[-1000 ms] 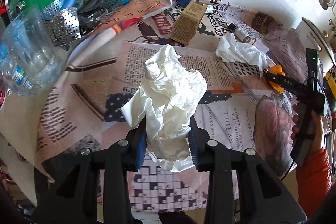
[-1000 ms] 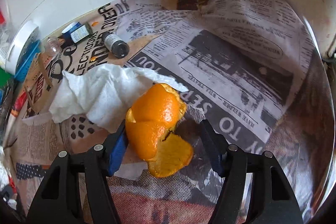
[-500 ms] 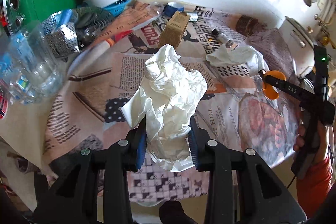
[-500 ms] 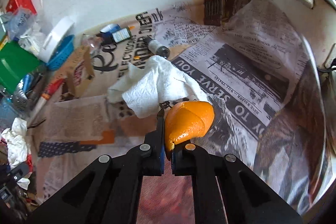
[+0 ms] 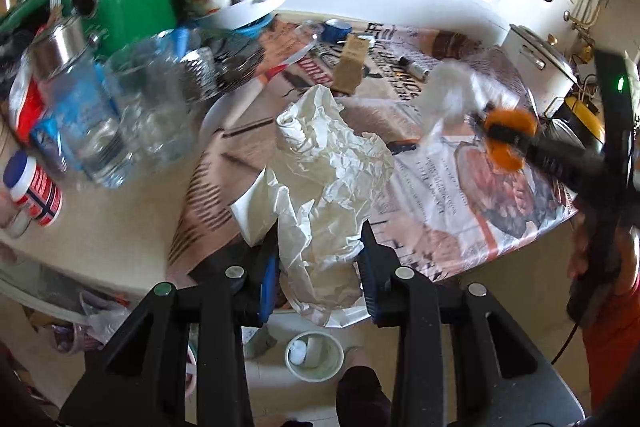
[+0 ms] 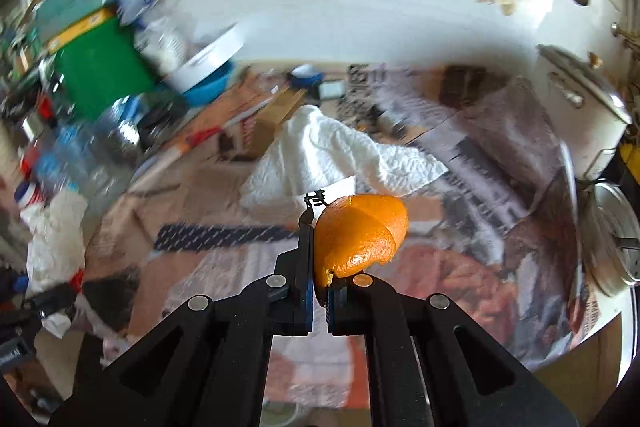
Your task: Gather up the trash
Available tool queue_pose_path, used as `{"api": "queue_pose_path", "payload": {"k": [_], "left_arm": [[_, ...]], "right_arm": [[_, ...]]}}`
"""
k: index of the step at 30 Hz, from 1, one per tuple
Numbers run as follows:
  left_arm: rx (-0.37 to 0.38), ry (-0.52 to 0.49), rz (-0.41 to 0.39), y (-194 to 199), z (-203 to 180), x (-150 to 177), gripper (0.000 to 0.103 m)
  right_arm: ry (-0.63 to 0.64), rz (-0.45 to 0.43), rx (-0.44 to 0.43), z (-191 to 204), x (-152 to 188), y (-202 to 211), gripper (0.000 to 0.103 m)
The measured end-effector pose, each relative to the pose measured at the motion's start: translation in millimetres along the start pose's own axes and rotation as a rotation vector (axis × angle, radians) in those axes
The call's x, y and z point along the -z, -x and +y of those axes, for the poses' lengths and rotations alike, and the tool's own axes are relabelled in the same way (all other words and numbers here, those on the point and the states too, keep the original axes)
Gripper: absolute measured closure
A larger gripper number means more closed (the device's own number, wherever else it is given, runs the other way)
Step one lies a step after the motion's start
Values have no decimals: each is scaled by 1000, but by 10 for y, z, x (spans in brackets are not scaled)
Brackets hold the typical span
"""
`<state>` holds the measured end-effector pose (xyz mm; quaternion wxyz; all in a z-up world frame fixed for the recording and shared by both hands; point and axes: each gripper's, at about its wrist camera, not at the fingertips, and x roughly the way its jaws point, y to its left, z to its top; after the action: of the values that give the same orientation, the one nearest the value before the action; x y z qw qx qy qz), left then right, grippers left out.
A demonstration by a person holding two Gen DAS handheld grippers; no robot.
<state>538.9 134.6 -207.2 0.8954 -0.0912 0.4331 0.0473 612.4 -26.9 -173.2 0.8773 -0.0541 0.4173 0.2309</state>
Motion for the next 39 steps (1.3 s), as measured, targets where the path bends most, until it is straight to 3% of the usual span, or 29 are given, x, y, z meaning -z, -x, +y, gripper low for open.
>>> {"api": "queue_pose_path", "payload": {"k": [3,7,10,13,15,19,22,25,26,30,33,39], "left_arm": [[-10,18,2,-37,34,6,69],[-7,17,-3,-134,-19,-73,69],[-4,29,-1,-228,-80,-139,69],[2,50,6,-330,-120,-189,69],[-1,53,16,-417,-171,-221,69],[-5,53,38,-565,-284,-259,69],[-15,49,48,-656,-368,-300,69],[-27,49,60,-739,-446,-351,69],[-32,52,63,-767,-474,-373,69],[-47,75,63,-846,-576,-468,69],[-58,88,58,-894,-656,-546,69],[-81,102,54,-1009,-792,-691,69]], "right_arm": [[41,83,48,-24,187,-178,99],[72,172,221,-477,340,-354,99],[96,198,366,-857,327,-424,99],[96,198,454,-1200,288,-432,99],[31,198,408,-1421,216,-402,99],[-150,201,191,-1692,192,-434,99],[-189,245,130,-1685,290,-591,98],[-174,312,102,-1663,309,-653,86],[-165,322,95,-1625,315,-632,74],[-112,281,92,-1749,227,-411,57],[-116,244,77,-1911,117,-311,50],[-166,204,-5,-2040,-238,-546,49]]}}
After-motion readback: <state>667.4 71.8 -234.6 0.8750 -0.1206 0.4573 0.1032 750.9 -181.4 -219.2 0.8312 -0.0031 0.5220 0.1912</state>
